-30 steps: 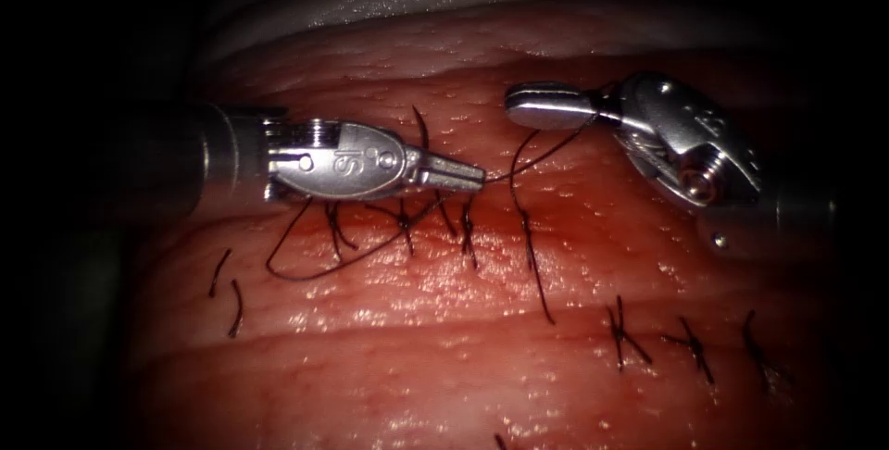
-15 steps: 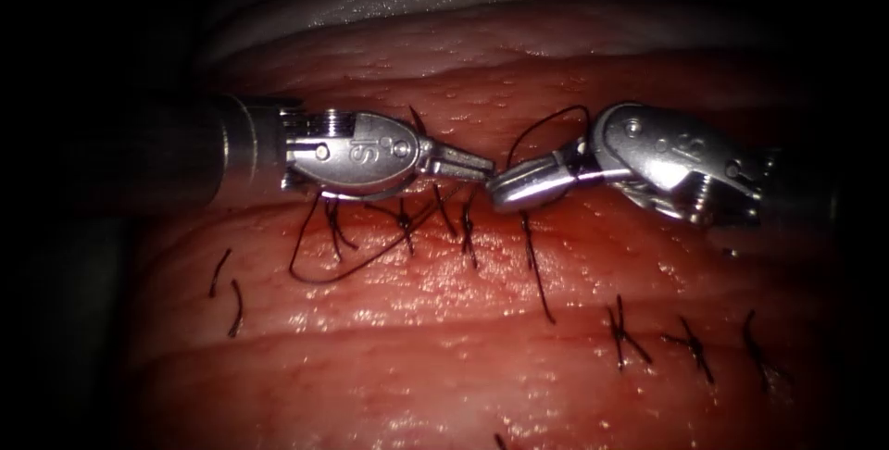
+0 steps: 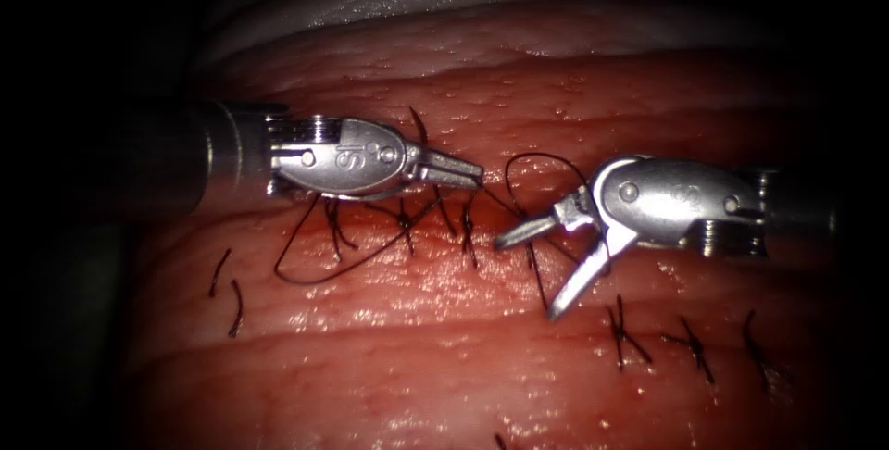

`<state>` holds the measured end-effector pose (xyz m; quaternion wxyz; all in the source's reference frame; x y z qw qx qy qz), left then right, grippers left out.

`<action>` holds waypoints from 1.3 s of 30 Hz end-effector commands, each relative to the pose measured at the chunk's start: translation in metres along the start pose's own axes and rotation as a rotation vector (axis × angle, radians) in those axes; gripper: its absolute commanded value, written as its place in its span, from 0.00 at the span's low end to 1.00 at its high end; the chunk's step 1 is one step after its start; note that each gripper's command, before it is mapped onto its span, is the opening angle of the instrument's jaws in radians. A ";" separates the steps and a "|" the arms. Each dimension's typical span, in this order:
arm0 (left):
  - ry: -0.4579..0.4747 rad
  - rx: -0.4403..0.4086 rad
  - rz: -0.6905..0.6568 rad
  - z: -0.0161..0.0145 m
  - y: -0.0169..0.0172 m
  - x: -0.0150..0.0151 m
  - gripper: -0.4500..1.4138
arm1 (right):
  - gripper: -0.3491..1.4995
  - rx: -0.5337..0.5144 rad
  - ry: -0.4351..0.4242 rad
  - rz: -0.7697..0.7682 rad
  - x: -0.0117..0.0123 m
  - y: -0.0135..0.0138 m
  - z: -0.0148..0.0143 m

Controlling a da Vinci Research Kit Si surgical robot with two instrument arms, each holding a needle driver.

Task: Wound Closure
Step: With the right hand grab the tail end of the suture.

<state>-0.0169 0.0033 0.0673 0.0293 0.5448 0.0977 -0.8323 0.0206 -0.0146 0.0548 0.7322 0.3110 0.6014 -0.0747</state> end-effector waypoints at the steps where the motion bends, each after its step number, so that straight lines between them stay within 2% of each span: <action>1: 0.001 0.001 0.001 0.0007 -0.0003 -0.0002 0.00 | 0.84 0.017 -0.011 -0.010 -0.0007 0.0001 0.0010; 13: -0.001 0.003 -0.003 0.0009 0.0004 -0.0003 0.00 | 0.88 0.070 -0.084 -0.038 -0.0024 -0.0006 0.0023; 19: -0.002 0.003 -0.004 0.0010 0.0010 -0.0005 0.00 | 0.78 0.037 -0.117 -0.073 -0.0035 0.0005 0.0023; 25: -0.002 0.000 -0.004 0.0008 0.0015 -0.0005 0.00 | 0.75 0.036 -0.142 -0.075 -0.0042 0.0011 0.0021; 26: -0.002 0.000 -0.004 0.0008 0.0017 -0.0005 0.00 | 0.70 0.036 -0.142 -0.075 -0.0042 0.0011 0.0020; 27: -0.002 -0.001 -0.002 0.0007 0.0019 -0.0004 0.00 | 0.55 0.036 -0.141 -0.074 -0.0040 0.0011 0.0020; 29: -0.002 -0.002 0.000 0.0006 0.0022 -0.0003 0.00 | 0.13 0.036 -0.140 -0.073 -0.0037 0.0011 0.0019; 30: -0.002 -0.002 0.003 0.0006 0.0027 0.0000 0.00 | 0.00 0.034 -0.125 -0.070 -0.0032 0.0011 0.0018; 35: -0.005 -0.003 0.014 0.0007 0.0046 0.0010 0.00 | 0.00 0.007 -0.065 -0.061 -0.0016 0.0019 0.0012; 39: -0.006 -0.005 0.020 0.0005 0.0061 0.0012 0.00 | 0.00 -0.009 -0.025 -0.057 -0.0015 0.0023 0.0006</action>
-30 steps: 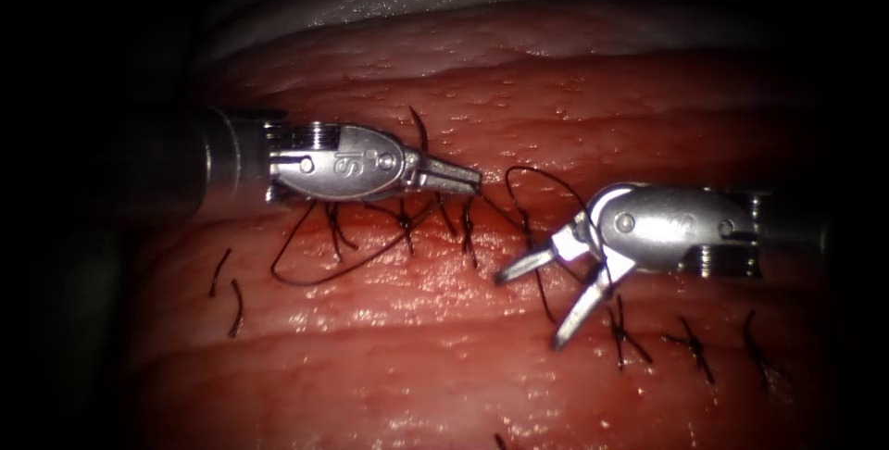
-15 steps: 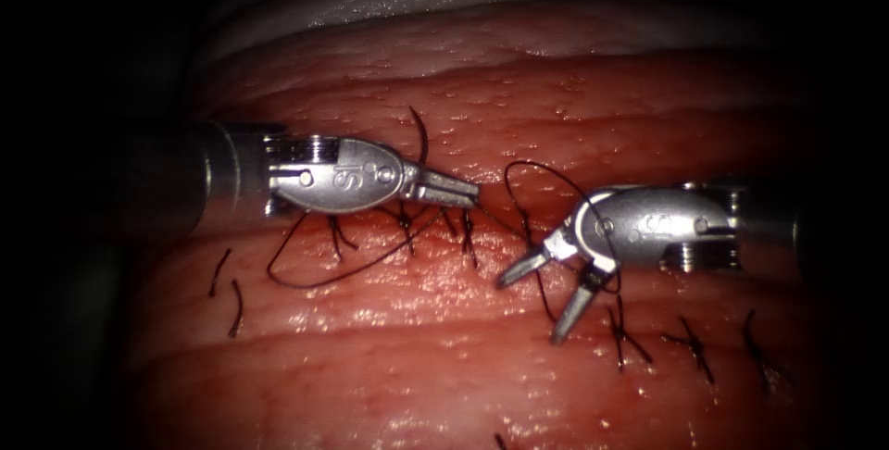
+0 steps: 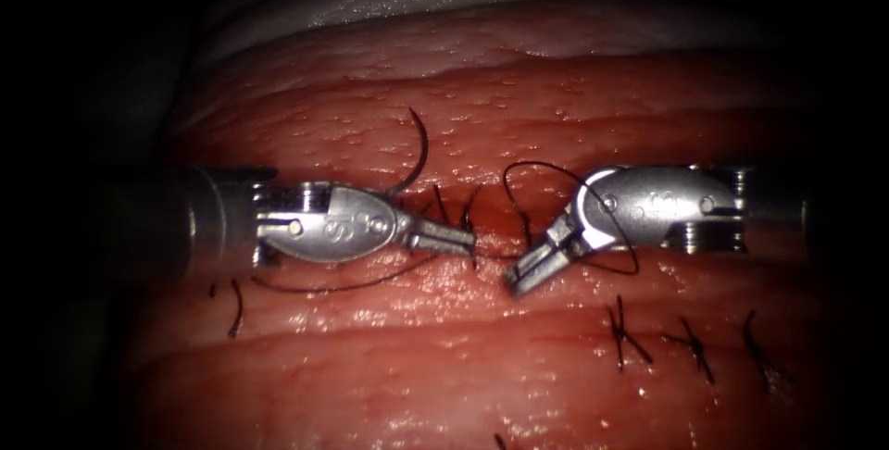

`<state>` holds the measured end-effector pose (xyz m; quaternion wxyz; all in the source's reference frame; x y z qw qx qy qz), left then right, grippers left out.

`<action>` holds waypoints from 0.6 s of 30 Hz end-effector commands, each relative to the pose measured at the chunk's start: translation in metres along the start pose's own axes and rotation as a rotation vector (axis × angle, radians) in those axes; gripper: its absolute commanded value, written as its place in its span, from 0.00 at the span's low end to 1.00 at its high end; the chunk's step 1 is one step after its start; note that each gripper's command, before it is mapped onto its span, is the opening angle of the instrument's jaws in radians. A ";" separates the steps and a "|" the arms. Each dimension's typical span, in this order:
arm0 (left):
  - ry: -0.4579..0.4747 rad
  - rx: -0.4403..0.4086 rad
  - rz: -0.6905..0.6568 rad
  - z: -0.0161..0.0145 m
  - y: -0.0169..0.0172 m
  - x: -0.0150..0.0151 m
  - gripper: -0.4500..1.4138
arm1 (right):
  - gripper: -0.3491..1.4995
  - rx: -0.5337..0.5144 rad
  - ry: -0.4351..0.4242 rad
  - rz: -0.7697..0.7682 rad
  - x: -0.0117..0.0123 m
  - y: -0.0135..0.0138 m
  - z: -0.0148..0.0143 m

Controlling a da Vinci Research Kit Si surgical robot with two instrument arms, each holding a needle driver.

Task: Wound Closure
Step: With the right hand grab the tail end of the suture, then tension the thread by pulling the right driver up and the left driver down.

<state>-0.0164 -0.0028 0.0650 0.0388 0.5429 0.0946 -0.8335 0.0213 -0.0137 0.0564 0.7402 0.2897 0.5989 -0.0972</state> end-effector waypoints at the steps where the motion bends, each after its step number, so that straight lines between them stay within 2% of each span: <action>1: 0.001 -0.001 0.005 0.0005 0.0003 -0.0003 0.00 | 0.00 -0.011 0.013 0.000 -0.0006 0.0008 0.0002; 10: -0.056 -0.027 0.041 -0.0013 0.0056 0.0009 0.00 | 0.00 -0.090 0.088 0.070 -0.0015 0.0023 -0.0014; 16: -0.090 -0.091 0.059 -0.0032 0.0101 0.0041 0.00 | 0.00 -0.152 0.143 0.264 -0.0022 0.0037 -0.0031; 18: -0.091 -0.145 0.092 -0.0035 0.0121 0.0059 0.00 | 0.00 -0.168 0.137 0.339 -0.0025 0.0040 -0.0034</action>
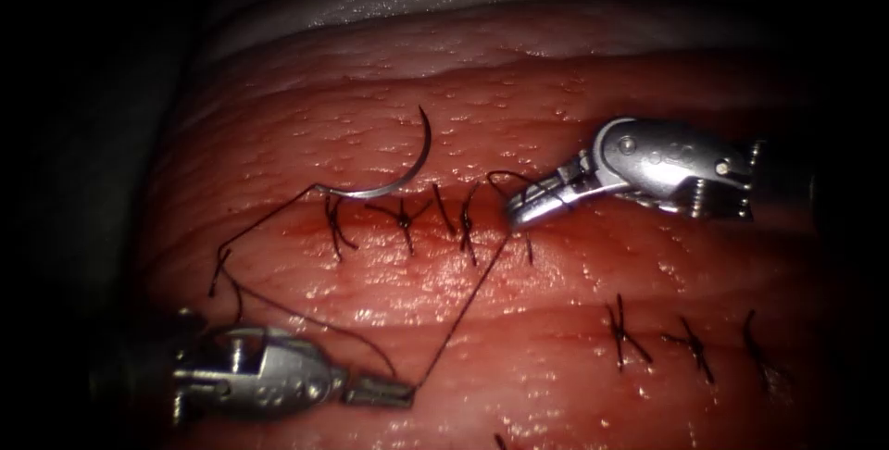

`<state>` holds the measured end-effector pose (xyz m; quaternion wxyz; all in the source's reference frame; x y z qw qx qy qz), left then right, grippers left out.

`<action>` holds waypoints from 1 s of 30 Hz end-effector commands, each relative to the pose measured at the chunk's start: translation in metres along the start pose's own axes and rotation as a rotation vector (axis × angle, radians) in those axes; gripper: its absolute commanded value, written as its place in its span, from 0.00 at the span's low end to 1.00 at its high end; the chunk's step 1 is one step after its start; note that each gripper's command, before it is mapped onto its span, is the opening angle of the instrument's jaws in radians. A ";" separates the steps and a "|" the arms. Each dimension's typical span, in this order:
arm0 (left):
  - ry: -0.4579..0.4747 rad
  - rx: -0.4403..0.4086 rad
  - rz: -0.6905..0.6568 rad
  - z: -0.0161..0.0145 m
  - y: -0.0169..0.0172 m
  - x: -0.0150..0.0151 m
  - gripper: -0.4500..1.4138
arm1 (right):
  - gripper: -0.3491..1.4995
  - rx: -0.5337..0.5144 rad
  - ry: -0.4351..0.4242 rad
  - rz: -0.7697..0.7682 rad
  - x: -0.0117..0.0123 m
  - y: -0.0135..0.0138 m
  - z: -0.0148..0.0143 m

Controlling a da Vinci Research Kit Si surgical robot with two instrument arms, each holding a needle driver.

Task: Wound Closure
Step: Tension the thread by pulling the right driver up and the left driver down.

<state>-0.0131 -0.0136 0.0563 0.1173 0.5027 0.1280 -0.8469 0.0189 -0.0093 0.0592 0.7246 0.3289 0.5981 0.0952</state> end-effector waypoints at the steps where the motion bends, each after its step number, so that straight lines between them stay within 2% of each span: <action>1: 0.016 -0.045 0.028 0.0006 0.0011 0.0012 0.00 | 0.00 -0.022 -0.007 0.063 -0.0002 0.0009 0.0005; 7: 0.082 -0.193 0.110 -0.0008 0.0051 0.0047 0.00 | 0.00 -0.060 -0.019 0.144 -0.0008 0.0016 -0.0003; 11: 0.137 -0.273 0.164 -0.0009 0.0071 0.0061 0.00 | 0.00 -0.066 -0.017 0.158 -0.0009 0.0016 -0.0003; 15: 0.153 -0.330 0.206 -0.0005 0.0083 0.0067 0.00 | 0.00 -0.067 -0.020 0.157 -0.0008 0.0015 0.0000; 22: 0.271 -0.462 0.231 -0.0009 0.0091 0.0074 0.00 | 0.00 -0.091 -0.037 0.164 -0.0009 0.0016 -0.0001; 27: 0.341 -0.549 0.252 -0.0007 0.0099 0.0078 0.00 | 0.00 -0.140 -0.047 0.248 -0.0009 0.0018 -0.0002; 30: 0.348 -0.588 0.260 -0.0002 0.0103 0.0079 0.00 | 0.00 -0.165 -0.035 0.282 -0.0009 0.0019 -0.0002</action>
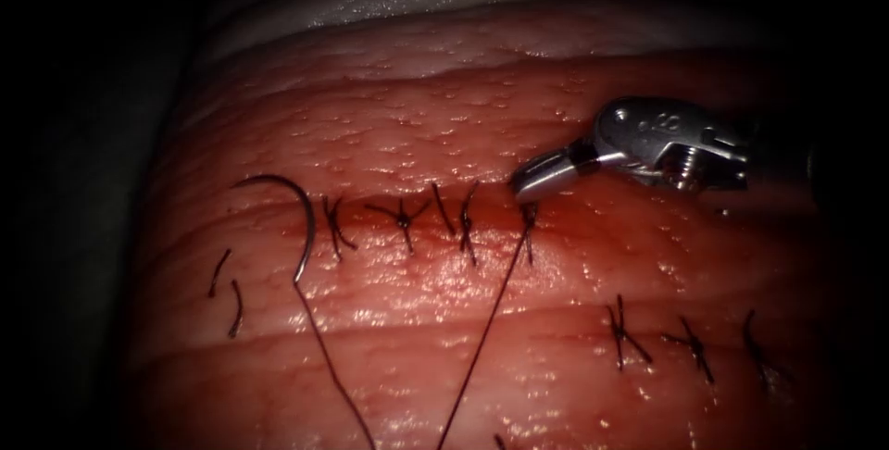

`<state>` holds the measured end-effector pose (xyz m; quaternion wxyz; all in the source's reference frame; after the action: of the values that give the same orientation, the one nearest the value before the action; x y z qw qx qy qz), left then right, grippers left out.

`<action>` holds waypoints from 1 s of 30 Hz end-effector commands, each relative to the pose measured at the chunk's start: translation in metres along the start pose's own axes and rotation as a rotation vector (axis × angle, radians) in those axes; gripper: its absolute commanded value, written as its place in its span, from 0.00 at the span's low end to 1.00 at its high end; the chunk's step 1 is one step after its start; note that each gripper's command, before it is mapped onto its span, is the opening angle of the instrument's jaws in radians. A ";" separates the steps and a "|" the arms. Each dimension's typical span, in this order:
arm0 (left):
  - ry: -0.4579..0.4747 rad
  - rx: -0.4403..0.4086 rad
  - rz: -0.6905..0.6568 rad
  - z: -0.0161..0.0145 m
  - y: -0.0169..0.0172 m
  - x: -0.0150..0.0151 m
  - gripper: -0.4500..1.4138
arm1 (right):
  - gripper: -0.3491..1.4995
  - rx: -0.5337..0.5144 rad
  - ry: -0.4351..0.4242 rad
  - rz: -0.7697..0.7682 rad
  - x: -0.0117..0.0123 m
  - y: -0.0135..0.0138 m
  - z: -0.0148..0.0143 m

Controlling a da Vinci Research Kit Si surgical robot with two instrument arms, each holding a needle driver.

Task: Wound Closure
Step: Tension the thread by pulling the right driver up and the left driver down.

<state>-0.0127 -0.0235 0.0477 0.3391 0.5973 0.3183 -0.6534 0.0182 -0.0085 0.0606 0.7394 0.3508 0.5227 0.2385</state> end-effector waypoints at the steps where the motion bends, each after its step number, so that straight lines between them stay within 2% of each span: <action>1: -0.001 -0.010 0.000 0.0008 -0.0003 -0.0006 0.00 | 0.00 -0.008 0.014 0.016 0.0002 0.0004 0.0008; 9: 0.018 -0.058 0.021 0.0016 -0.0003 -0.0006 0.00 | 0.00 -0.021 0.049 0.090 0.0003 0.0006 0.0012; 16: 0.121 -0.199 0.042 0.0026 0.0001 -0.0001 0.00 | 0.00 -0.065 0.073 0.199 0.0000 0.0011 0.0020; 23: 0.135 -0.344 0.043 0.0057 0.0010 -0.0010 0.00 | 0.00 -0.158 0.058 0.222 -0.0004 0.0022 0.0018; 30: 0.115 -0.403 0.070 0.0079 0.0029 -0.0017 0.00 | 0.00 -0.217 0.053 0.241 -0.0008 0.0031 0.0012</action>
<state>-0.0140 -0.0311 0.0496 0.4563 0.5640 0.4405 -0.5289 0.0184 -0.0076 0.0632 0.7251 0.3223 0.4658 0.3916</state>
